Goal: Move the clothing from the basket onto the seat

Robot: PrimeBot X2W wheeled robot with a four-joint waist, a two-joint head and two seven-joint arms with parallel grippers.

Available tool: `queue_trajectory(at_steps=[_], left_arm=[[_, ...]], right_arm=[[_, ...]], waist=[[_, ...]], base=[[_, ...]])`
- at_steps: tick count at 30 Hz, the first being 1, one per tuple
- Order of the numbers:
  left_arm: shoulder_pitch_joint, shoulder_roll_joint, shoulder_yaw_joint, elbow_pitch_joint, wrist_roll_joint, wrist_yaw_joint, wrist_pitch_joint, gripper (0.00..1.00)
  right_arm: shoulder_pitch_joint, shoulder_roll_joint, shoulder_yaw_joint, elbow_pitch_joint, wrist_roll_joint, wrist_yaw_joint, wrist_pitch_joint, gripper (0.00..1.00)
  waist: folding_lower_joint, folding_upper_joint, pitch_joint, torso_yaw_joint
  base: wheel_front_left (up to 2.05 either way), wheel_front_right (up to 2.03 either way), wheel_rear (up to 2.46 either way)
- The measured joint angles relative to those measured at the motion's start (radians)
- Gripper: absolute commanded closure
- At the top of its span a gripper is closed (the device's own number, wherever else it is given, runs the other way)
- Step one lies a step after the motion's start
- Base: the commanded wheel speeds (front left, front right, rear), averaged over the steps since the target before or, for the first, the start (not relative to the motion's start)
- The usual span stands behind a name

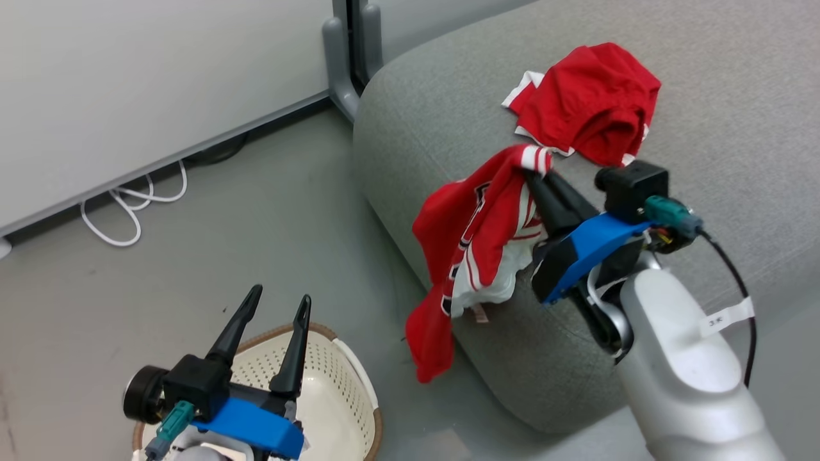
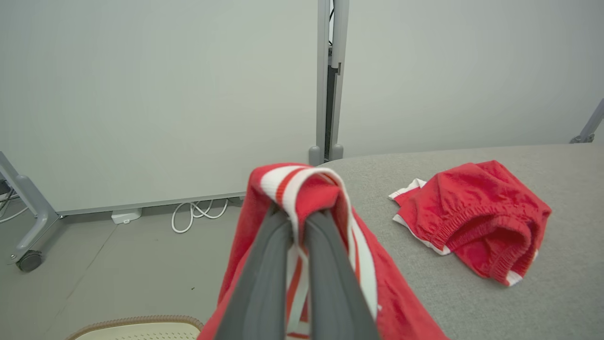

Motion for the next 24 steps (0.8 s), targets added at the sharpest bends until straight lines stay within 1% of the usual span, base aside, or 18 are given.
queue_trajectory(at_steps=[3,8,12,14,16,19,22,24], left_arm=[[-0.020,-0.002,0.004,-0.022,0.017,-0.006,0.000,0.00],[-0.050,-0.002,0.013,-0.045,0.044,-0.016,0.000,0.00],[-0.084,0.005,0.014,-0.060,0.063,-0.025,0.000,0.00],[-0.104,0.012,0.017,-0.077,0.075,-0.029,0.000,0.00],[-0.123,0.022,0.022,-0.092,0.086,-0.031,0.000,0.00],[-0.144,0.033,0.027,-0.112,0.100,-0.033,0.000,0.00],[-0.173,0.037,0.030,-0.138,0.110,-0.036,0.000,0.00],[-0.184,0.043,0.037,-0.156,0.114,-0.036,0.000,0.00]], right_arm=[[-0.017,0.000,-0.053,-0.042,-0.022,0.000,0.012,1.00],[-0.116,-0.002,-0.173,-0.144,-0.082,0.000,0.048,1.00],[-0.205,-0.038,-0.282,-0.222,-0.102,0.000,0.112,1.00],[-0.257,-0.056,-0.323,-0.256,-0.071,0.000,0.154,1.00],[-0.313,-0.097,-0.364,-0.285,-0.066,0.000,0.197,1.00],[-0.389,-0.179,-0.450,-0.311,-0.043,0.000,0.253,1.00],[-0.463,-0.251,-0.528,-0.340,-0.018,0.000,0.287,1.00],[-0.504,-0.304,-0.563,-0.354,-0.025,0.000,0.301,1.00]], waist=[[0.0000,0.0000,0.028,0.014],[0.0000,0.0000,0.089,0.044],[0.0001,0.0000,0.149,0.069],[0.0001,0.0000,0.184,0.082],[0.0002,-0.0001,0.222,0.096],[0.0002,0.0000,0.280,0.118],[0.0002,0.0000,0.336,0.144],[0.0002,-0.0001,0.372,0.161]], base=[[0.00,0.00,0.00],[0.00,0.00,0.00],[0.00,0.00,0.00],[0.00,0.00,0.00],[0.00,0.00,0.00],[0.00,0.00,0.00],[0.00,0.00,0.00],[0.00,0.00,0.00]])
